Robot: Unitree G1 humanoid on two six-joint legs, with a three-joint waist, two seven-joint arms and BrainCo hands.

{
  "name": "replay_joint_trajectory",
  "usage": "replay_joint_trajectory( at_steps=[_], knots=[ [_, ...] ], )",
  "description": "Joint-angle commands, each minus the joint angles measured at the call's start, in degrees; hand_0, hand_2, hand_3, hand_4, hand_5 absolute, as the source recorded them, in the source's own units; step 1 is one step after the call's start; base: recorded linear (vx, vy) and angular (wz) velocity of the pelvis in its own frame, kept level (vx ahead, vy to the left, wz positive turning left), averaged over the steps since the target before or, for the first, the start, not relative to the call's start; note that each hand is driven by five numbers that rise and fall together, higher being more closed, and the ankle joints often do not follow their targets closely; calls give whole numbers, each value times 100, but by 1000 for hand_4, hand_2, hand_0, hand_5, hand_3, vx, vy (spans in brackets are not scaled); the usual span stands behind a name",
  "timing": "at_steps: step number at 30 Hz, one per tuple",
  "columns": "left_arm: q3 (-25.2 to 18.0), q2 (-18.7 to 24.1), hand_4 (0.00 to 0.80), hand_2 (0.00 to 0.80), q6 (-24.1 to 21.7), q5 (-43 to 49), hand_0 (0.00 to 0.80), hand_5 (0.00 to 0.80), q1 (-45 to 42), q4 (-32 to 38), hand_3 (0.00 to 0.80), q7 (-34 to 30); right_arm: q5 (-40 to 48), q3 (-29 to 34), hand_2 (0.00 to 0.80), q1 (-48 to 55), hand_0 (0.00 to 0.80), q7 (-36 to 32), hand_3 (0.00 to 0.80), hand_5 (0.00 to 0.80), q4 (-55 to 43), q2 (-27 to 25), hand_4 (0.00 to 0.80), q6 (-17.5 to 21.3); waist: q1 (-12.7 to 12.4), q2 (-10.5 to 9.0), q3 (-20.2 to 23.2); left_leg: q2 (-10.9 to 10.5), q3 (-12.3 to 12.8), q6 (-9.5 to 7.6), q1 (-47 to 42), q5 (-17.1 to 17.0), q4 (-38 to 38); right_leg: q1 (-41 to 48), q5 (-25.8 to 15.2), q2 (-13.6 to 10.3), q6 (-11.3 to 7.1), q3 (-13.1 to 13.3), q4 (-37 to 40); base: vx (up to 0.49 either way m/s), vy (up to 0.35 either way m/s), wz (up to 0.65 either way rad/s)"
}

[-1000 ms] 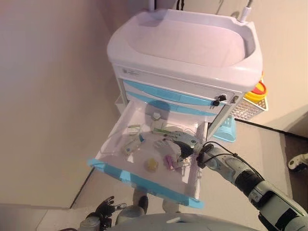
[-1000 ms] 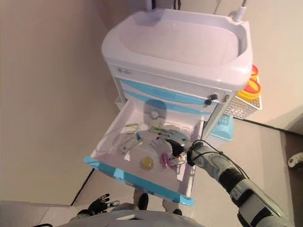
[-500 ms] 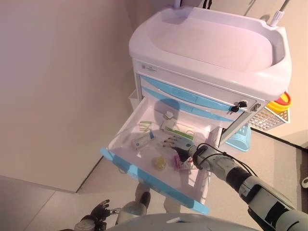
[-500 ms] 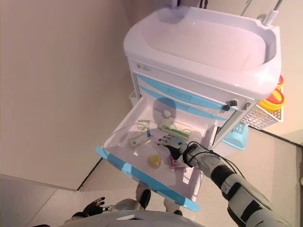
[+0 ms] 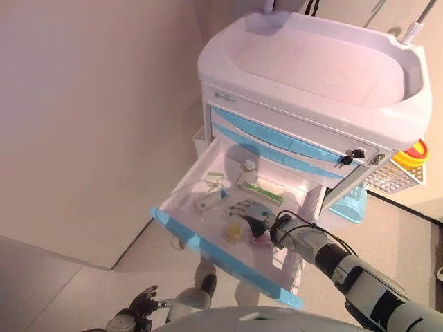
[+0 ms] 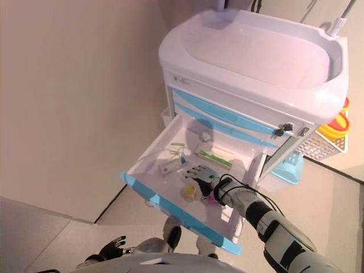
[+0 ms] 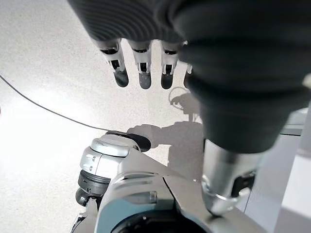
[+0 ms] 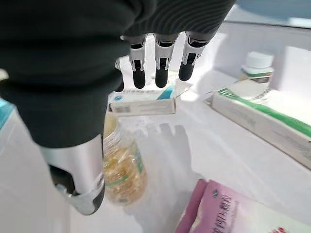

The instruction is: Open the drawer and pick up the medicine

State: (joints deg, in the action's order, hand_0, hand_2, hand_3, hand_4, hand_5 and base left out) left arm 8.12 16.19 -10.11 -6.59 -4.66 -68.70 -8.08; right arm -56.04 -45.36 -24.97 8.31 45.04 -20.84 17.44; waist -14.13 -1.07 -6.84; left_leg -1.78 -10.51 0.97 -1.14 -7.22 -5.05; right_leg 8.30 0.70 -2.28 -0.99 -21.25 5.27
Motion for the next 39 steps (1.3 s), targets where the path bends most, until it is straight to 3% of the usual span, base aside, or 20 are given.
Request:
replay_joint_trajectory(
  at_steps=[1, 26, 27, 28, 29, 30, 31, 39],
  knots=[
    [307, 0, 0, 0, -121, 199, 0, 0, 152, -186, 0, -56, -79, -233, 0, -272, 0, 225, 0, 0, -74, 133, 0, 82, -169, -121, -3, -197, -22, -51, -76, 587, 84, -109, 53, -269, -287, 14, -386, 5, 9, 5],
    [438, 13, 0, 0, -123, 205, 0, 0, 119, -77, 0, -76, -163, -219, 0, -205, 0, 389, 0, 0, 413, 331, 0, -87, -295, -99, -48, -225, -132, -70, -79, 556, 79, -72, 41, -307, -324, -97, -397, 5, 3, 2],
    [445, 15, 0, 0, -123, 202, 0, 0, 123, -78, 0, -76, -192, -214, 44, -198, 44, 401, 44, 44, 431, 332, 44, -99, -295, -100, -51, -225, -133, -70, -81, 555, 78, -71, 39, -307, -325, -98, -398, 0, 0, 0],
    [458, 14, 0, 0, -106, 185, 0, 0, 135, -74, 0, -68, -244, -215, 389, -200, 389, 404, 389, 389, 463, 335, 389, -138, -297, -101, -53, -225, -136, -71, -82, 553, 76, -69, 39, -307, -327, -100, -397, 0, 0, 0],
    [461, 14, 0, 0, -105, 180, 0, 0, 136, -75, 0, -63, -239, -215, 496, -191, 496, 431, 496, 496, 489, 336, 496, -162, -296, -102, -58, -224, -137, -72, -86, 554, 76, -67, 39, -306, -327, -98, -397, 0, 0, 0],
    [461, 11, 0, 0, -105, 182, 0, 0, 135, -75, 0, -60, -315, -211, 731, -191, 731, 532, 731, 731, 495, 334, 731, -205, -296, -103, -60, -227, -138, -72, -86, 556, 76, -67, 39, -306, -328, -98, -397, 0, 0, 0],
    [472, 11, 0, 0, -109, 175, 0, 0, 137, -82, 0, -58, -346, -205, 800, -197, 800, 562, 800, 800, 522, 339, 800, -201, -294, -102, -63, -227, -139, -71, -84, 553, 77, -71, 38, -306, -329, -95, -401, 0, 0, 0],
    [499, -2, 0, 0, -97, 163, 0, 0, 136, -55, 0, -59, -251, -189, 800, -147, 800, 535, 800, 800, 519, 355, 800, -178, -291, -93, -76, -224, -144, -68, -71, 542, 70, -87, 22, -313, -342, -101, -393, 0, 0, 0]
  ],
)
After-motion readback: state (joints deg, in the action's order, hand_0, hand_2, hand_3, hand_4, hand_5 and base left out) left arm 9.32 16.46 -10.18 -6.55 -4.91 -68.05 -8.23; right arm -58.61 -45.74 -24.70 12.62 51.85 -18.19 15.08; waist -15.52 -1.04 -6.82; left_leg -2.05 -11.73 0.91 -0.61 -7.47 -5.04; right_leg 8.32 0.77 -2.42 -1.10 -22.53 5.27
